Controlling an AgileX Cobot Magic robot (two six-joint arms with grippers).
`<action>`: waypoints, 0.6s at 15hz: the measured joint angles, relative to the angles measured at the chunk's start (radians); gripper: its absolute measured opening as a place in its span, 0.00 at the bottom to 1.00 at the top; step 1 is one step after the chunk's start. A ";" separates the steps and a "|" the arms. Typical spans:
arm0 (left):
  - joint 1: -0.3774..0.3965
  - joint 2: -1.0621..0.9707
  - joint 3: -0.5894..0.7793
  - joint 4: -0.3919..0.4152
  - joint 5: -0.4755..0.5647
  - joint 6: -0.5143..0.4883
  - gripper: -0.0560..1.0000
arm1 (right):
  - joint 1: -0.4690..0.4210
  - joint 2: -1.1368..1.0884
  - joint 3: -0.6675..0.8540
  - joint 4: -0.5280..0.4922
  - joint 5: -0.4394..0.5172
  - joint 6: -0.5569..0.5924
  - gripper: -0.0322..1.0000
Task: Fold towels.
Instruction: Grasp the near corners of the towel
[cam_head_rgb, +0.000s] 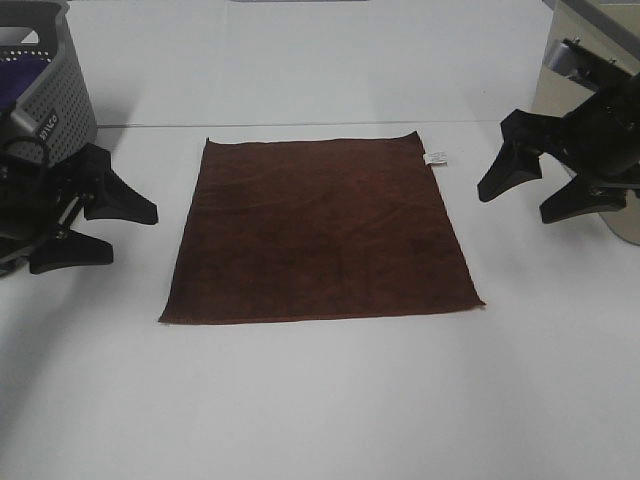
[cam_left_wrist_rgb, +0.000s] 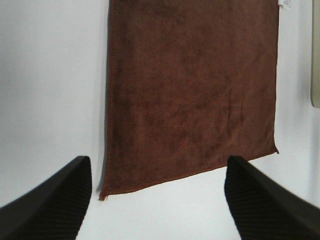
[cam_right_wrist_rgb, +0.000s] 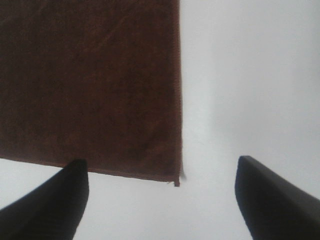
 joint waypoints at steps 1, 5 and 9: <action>0.000 0.026 -0.014 -0.002 0.015 0.007 0.72 | 0.000 0.021 -0.012 0.007 0.007 -0.013 0.76; -0.007 0.154 -0.056 -0.013 0.046 0.024 0.72 | -0.064 0.187 -0.109 0.061 0.101 -0.078 0.75; -0.078 0.196 -0.058 -0.015 0.010 0.042 0.72 | -0.107 0.252 -0.118 0.098 0.131 -0.161 0.74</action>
